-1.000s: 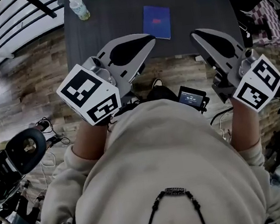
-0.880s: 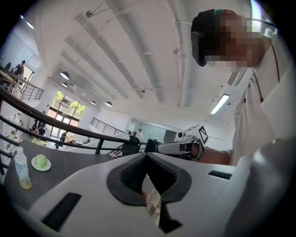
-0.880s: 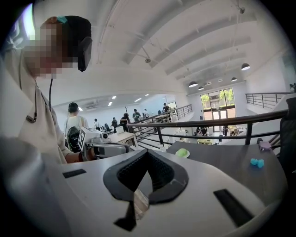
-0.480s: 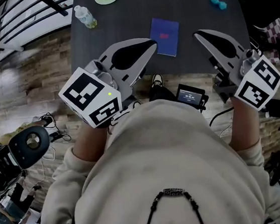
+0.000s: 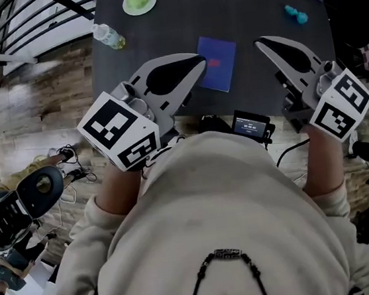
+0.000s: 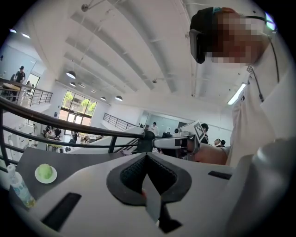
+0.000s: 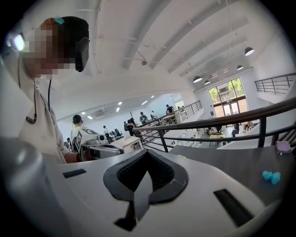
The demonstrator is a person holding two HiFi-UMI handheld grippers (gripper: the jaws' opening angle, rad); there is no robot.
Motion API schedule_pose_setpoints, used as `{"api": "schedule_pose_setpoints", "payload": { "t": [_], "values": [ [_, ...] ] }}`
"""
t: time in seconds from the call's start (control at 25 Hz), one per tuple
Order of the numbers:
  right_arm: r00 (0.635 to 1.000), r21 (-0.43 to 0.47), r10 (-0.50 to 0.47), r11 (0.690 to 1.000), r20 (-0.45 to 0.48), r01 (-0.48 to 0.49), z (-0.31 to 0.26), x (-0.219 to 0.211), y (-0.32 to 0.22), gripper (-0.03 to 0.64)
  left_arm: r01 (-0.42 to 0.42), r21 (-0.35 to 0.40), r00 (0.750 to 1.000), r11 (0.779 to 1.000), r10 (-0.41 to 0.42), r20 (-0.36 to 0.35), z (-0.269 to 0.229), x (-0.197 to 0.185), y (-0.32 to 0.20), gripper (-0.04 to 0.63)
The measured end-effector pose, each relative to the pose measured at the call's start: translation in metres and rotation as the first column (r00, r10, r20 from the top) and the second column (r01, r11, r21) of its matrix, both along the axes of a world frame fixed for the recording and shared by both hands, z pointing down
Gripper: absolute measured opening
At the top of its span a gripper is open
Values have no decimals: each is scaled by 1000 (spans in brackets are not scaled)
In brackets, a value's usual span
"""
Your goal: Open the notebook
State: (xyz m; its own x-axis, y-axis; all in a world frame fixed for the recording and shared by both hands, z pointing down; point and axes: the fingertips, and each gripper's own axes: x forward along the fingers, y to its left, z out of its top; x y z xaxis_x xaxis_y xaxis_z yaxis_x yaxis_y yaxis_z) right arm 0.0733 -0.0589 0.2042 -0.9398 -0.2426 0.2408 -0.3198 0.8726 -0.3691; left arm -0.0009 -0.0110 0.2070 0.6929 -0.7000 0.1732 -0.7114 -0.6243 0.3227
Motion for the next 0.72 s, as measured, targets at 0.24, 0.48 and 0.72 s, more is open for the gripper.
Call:
{"api": "schedule_pose_setpoints", "payload": {
  "t": [0.24,0.48,0.72],
  "values": [
    [999,-22,-19,1000,32,20,1,4,-34,15,7,-26,999,1000,-6,32,-2,9,-29,1],
    [999,-58,-10,998,48,13,13,22,-65,15,-4,-70,999,998,7,45,9,28,-56,2],
    [998,-91,20,996,62,-14,35,31,-77,15,-26,-97,998,995,31,53,27,36,-70,2]
  ]
}}
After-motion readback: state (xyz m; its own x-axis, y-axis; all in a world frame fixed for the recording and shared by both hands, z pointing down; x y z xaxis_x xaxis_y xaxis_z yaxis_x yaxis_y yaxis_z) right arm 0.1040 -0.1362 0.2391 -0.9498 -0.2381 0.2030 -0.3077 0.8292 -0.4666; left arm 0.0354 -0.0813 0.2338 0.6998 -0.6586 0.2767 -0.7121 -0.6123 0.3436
